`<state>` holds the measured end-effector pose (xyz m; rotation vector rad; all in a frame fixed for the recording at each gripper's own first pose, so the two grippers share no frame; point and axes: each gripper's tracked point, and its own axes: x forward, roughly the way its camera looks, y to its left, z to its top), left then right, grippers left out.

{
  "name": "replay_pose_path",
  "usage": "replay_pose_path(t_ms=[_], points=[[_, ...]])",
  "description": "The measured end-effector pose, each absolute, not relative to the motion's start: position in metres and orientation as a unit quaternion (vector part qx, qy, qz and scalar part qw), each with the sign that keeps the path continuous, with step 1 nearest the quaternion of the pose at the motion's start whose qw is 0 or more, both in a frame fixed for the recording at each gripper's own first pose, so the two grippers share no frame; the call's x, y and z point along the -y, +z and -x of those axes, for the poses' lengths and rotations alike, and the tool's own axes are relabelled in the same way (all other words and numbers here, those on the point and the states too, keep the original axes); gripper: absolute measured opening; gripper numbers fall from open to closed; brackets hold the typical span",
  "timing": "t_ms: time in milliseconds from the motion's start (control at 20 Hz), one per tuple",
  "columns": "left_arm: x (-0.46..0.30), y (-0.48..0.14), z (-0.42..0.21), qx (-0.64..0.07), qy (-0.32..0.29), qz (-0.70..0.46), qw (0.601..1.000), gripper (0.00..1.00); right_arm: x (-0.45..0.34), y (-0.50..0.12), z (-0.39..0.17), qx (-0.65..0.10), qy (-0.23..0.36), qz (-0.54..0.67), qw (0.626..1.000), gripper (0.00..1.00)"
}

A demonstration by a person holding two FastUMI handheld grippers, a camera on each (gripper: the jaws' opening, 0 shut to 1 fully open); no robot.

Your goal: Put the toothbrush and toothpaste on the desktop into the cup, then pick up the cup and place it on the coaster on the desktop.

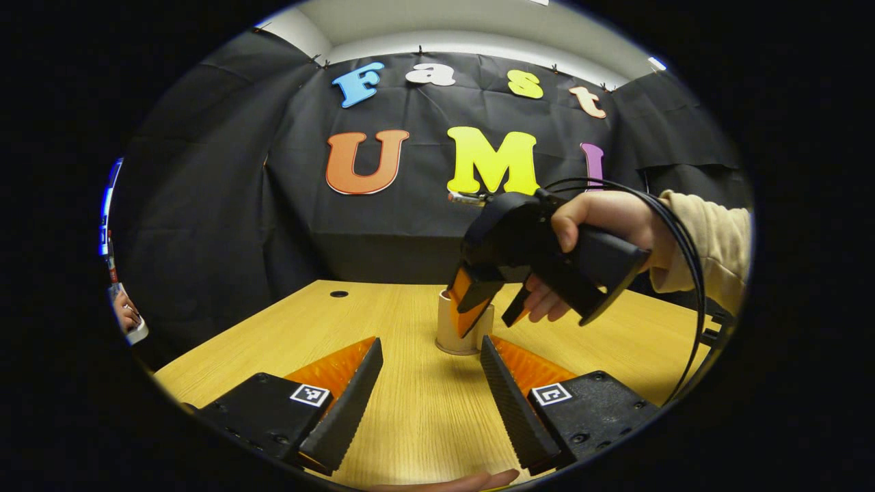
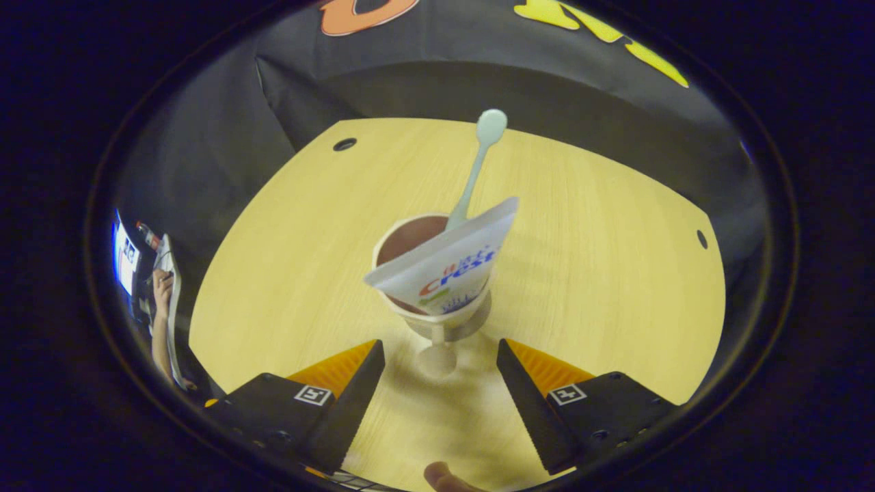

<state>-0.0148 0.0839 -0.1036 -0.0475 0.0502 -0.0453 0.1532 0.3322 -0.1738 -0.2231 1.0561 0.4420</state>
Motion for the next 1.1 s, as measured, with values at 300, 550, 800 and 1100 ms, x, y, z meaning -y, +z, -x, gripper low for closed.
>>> replay_pose_path(t_ms=[300, 550, 800, 1100], points=[[-0.079, -0.086, 0.002, -0.032, -0.017, 0.017, 0.999, 0.92, -0.290, -0.121, -0.126, -0.400, 0.204, 0.053, 0.892, 0.98], [-0.065, -0.059, 0.015, -0.033, -0.017, 0.044, 0.998, 0.92, -0.209, -0.072, -0.083, -0.307, 0.168, 0.015, 0.937, 0.98], [-0.029, -0.032, 0.029, -0.032, -0.044, 0.063, 0.997, 0.98, -0.118, -0.049, -0.040, -0.227, 0.115, -0.023, 0.967, 0.98], [-0.020, -0.020, 0.046, -0.018, -0.008, 0.038, 0.999, 0.98, -0.059, -0.026, -0.008, -0.128, 0.076, -0.026, 0.989, 0.97]])
